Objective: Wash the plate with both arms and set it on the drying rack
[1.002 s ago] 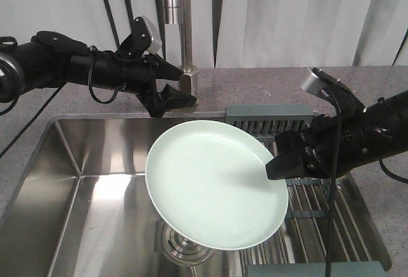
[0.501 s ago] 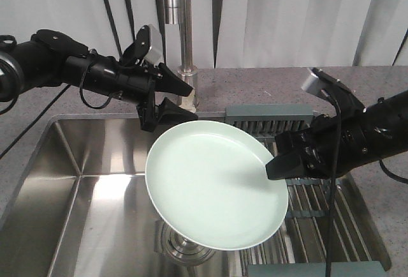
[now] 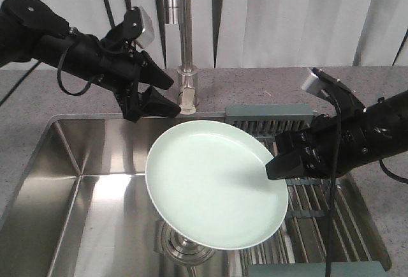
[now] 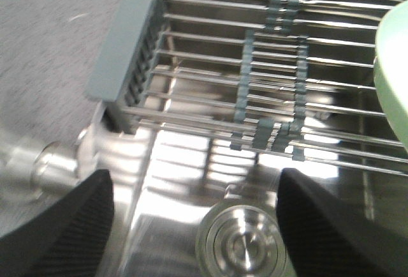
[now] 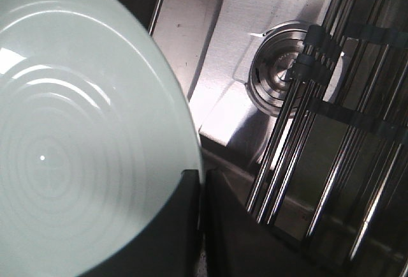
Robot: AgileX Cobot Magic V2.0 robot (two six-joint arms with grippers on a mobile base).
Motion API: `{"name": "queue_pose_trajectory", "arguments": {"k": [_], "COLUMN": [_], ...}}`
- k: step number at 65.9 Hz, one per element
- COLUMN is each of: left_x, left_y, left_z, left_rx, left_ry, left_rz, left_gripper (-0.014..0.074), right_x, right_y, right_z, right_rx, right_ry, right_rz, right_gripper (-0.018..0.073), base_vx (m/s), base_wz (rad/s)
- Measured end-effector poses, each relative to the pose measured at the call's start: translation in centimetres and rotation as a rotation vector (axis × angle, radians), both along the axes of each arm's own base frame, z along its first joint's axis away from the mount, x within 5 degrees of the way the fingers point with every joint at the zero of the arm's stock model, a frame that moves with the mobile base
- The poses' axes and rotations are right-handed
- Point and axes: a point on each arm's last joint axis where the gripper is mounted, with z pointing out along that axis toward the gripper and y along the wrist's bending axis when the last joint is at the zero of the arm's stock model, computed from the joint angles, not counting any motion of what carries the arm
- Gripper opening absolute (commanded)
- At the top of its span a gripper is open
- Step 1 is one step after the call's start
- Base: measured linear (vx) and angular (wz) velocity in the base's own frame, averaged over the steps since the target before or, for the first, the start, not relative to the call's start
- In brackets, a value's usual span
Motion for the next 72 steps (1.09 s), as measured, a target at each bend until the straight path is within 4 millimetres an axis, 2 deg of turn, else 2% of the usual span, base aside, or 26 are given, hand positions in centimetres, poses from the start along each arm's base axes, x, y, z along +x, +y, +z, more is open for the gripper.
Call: {"name": "queue_pose_trajectory", "arguments": {"k": [18,27,35,52,72], "left_x": [-1.9,-3.6,-5.5,-11.4,-17.6], "left_y": [2.8,4.4,5.7,7.4,8.9], "left_z": [4.6,7.1,8.4,7.6,4.6], "left_rx": [0.094,0.09,0.09,0.063,0.022], "left_ry": [0.05,0.096,0.095,0.077,0.115], "left_rz": [0.426,0.66,0.79,0.872,0.938], "left_gripper": [0.0409,0.0409,0.0409,0.0409,0.0408], "right_x": [0.0,0.0,0.0,0.0,0.0], "right_y": [0.0,0.0,0.0,0.0,0.0], "right_z": [0.0,0.0,0.0,0.0,0.0], "right_rx": [0.0,0.0,0.0,0.0,0.0], "right_ry": [0.0,0.0,0.0,0.0,0.0], "right_rz": [0.0,0.0,0.0,0.0,0.0], "right_gripper": [-0.0008,-0.0008,-0.0008,-0.0008,-0.0008], "base_vx": [0.0,0.0,0.0,0.0,0.0], "base_wz": [0.0,0.0,0.0,0.0,0.0]}}
